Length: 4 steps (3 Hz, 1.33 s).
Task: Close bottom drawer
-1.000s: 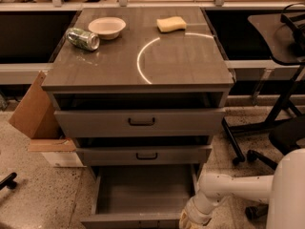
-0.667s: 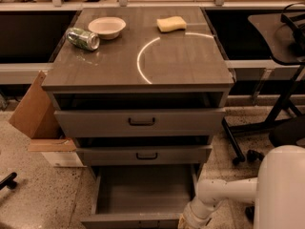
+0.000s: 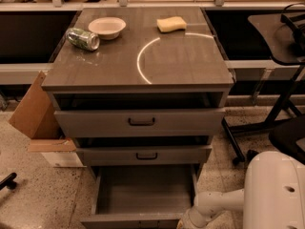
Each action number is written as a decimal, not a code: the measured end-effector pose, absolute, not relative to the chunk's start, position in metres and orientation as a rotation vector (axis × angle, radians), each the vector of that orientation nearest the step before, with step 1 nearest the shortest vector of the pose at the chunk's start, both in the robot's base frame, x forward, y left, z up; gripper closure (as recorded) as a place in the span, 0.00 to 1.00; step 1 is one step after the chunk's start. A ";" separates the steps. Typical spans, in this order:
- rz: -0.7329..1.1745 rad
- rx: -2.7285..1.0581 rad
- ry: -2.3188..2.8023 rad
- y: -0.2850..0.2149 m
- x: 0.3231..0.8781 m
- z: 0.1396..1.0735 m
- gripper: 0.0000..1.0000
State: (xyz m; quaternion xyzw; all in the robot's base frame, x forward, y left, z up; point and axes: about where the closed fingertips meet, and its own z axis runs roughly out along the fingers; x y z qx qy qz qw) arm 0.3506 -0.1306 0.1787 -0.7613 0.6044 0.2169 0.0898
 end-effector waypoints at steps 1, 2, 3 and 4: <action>0.631 -2.220 1.804 -0.123 0.367 0.166 1.00; 0.611 -2.189 1.806 -0.117 0.383 0.161 1.00; 0.608 -2.181 1.807 -0.117 0.385 0.160 1.00; 0.598 -2.157 1.810 -0.117 0.388 0.155 1.00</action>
Offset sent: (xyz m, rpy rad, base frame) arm 0.0611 0.0203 -0.0222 0.0469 -0.0775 -0.0823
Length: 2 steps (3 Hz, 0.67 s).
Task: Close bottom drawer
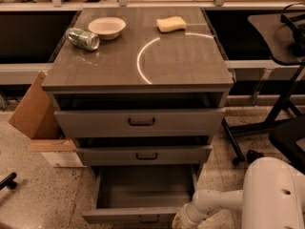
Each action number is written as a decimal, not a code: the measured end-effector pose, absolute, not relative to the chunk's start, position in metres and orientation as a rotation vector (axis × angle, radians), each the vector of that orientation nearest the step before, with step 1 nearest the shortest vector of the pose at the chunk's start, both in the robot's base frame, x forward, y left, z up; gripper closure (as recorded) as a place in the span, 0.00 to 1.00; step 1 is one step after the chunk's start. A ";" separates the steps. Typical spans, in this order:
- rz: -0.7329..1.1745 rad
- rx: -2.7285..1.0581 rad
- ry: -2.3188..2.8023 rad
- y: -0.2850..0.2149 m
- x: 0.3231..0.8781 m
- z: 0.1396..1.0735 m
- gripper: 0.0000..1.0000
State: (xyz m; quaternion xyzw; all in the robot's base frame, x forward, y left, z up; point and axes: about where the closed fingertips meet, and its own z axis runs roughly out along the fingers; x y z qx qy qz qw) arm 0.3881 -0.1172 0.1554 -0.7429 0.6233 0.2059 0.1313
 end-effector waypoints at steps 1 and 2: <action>0.526 -2.086 1.825 -0.120 0.412 0.150 1.00; 0.526 -2.086 1.825 -0.120 0.412 0.150 1.00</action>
Offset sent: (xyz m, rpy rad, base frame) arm 0.1030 -0.0050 -0.0045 -0.0170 -0.2158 -0.2006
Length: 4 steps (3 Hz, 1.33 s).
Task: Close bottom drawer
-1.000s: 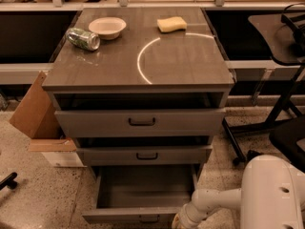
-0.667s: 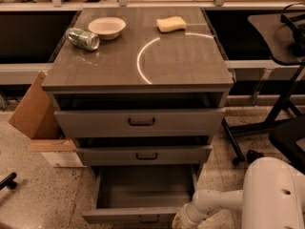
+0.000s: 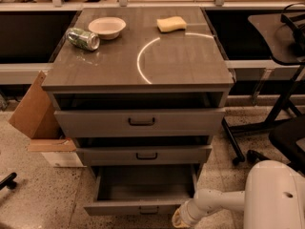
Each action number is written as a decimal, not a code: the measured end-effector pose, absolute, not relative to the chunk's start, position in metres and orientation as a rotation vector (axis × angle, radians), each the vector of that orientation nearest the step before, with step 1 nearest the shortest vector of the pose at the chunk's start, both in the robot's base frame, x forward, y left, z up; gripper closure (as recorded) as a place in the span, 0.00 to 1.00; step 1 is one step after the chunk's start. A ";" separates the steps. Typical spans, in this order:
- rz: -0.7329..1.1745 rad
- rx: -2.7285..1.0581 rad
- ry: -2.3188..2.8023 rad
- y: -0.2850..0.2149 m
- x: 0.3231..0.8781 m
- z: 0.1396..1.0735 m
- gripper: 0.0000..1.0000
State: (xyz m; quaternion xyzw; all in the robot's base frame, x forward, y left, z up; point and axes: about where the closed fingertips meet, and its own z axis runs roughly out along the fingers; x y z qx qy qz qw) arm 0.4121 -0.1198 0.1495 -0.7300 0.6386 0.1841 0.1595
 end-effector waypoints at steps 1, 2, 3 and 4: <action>0.446 -1.994 1.877 -0.117 0.454 0.144 1.00; 0.443 -1.988 1.880 -0.117 0.456 0.143 1.00; 0.409 -1.860 1.927 -0.114 0.497 0.138 1.00; 0.410 -1.780 1.937 -0.114 0.524 0.135 1.00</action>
Offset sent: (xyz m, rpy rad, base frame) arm 0.1287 0.0035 -0.0185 -0.0029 -0.1349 -0.2707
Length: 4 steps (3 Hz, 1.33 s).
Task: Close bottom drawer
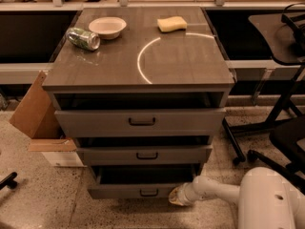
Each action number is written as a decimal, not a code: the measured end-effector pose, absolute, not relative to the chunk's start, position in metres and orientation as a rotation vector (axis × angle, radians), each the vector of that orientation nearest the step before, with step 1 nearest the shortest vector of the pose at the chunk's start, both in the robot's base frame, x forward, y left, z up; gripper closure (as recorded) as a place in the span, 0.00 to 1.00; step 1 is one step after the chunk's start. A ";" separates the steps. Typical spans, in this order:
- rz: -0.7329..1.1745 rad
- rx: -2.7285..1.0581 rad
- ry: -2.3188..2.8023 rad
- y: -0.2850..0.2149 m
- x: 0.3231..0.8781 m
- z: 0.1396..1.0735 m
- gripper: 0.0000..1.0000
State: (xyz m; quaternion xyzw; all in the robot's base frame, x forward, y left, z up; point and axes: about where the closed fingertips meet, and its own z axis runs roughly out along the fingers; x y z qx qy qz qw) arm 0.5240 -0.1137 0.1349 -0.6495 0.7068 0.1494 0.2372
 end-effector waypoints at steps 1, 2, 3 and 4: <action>0.410 -1.780 1.937 -0.114 0.524 0.135 1.00; 0.422 -1.716 1.946 -0.115 0.540 0.132 1.00; 0.442 -1.628 1.955 -0.118 0.562 0.130 1.00; 0.443 -1.628 1.955 -0.118 0.562 0.130 1.00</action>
Offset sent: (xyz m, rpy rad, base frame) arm 0.0632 -0.0117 -0.0066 0.1300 -0.0279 -0.1525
